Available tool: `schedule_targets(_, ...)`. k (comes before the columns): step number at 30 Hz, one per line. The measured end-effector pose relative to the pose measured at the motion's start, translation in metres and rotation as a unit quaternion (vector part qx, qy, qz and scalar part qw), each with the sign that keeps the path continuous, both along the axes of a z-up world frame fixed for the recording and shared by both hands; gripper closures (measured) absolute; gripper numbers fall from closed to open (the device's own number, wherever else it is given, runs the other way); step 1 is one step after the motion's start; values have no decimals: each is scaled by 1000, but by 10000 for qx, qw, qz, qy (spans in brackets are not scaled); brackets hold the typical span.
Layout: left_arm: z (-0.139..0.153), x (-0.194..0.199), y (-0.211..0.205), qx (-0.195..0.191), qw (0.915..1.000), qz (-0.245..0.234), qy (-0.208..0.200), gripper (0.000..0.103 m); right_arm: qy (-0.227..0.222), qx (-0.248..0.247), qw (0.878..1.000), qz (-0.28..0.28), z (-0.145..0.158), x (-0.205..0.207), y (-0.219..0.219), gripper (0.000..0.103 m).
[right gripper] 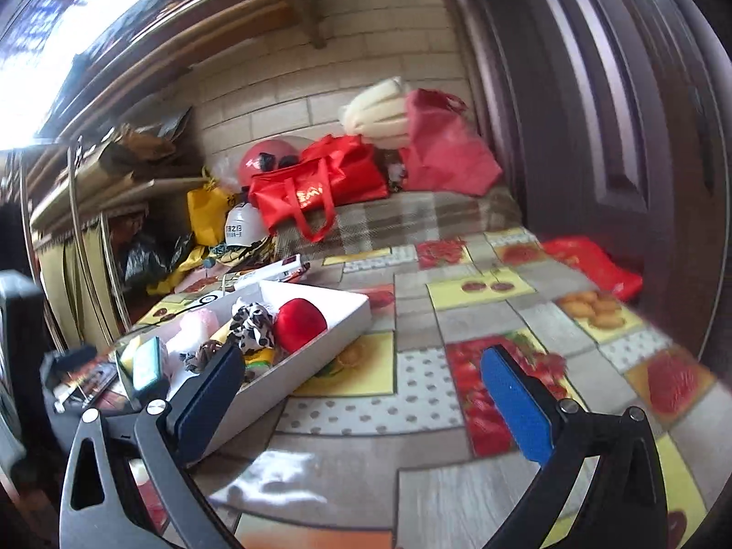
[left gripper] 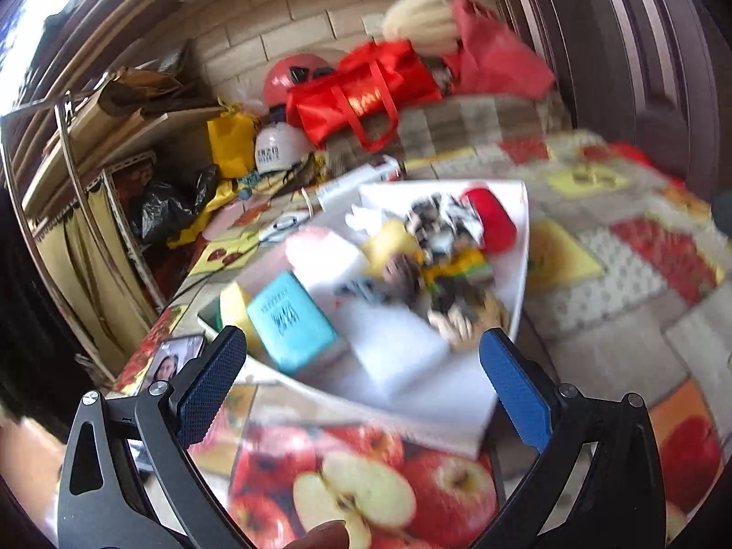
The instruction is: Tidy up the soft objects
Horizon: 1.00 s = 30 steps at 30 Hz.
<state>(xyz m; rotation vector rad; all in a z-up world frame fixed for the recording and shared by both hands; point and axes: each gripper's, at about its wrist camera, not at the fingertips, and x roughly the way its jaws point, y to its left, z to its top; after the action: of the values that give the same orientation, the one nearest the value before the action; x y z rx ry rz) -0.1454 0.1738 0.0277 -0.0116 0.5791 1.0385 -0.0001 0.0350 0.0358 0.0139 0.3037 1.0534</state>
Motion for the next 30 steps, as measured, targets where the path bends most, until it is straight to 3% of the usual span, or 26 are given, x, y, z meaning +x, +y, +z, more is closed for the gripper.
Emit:
schedule_targets(2, -2, -1, -6, -107, 9999, 7, 47, 0, 160, -102, 9998, -84, -2, 2, -4, 0)
schedule_targets(7, 5, -10, -16, -647, 9974, -111, -293, 0, 200, -170, 9991, -321, -4, -1, -14, 0)
schedule_targets(14, 3, -3, -21, -1137, 9929, -271, -235, 0, 317, -384, 9979, -414, -9, 4, -10, 0)
schedule_targets(20, 8, -5, -25, -1117, 9931, -256, -246, 0, 461, -338, 9979, -312, -10, 9, -11, 0)
schedule_targets(30, 54, -23, -32, -810, 9954, -167, -492, 0, 545, -240, 9979, -270, -10, 11, -15, 0)
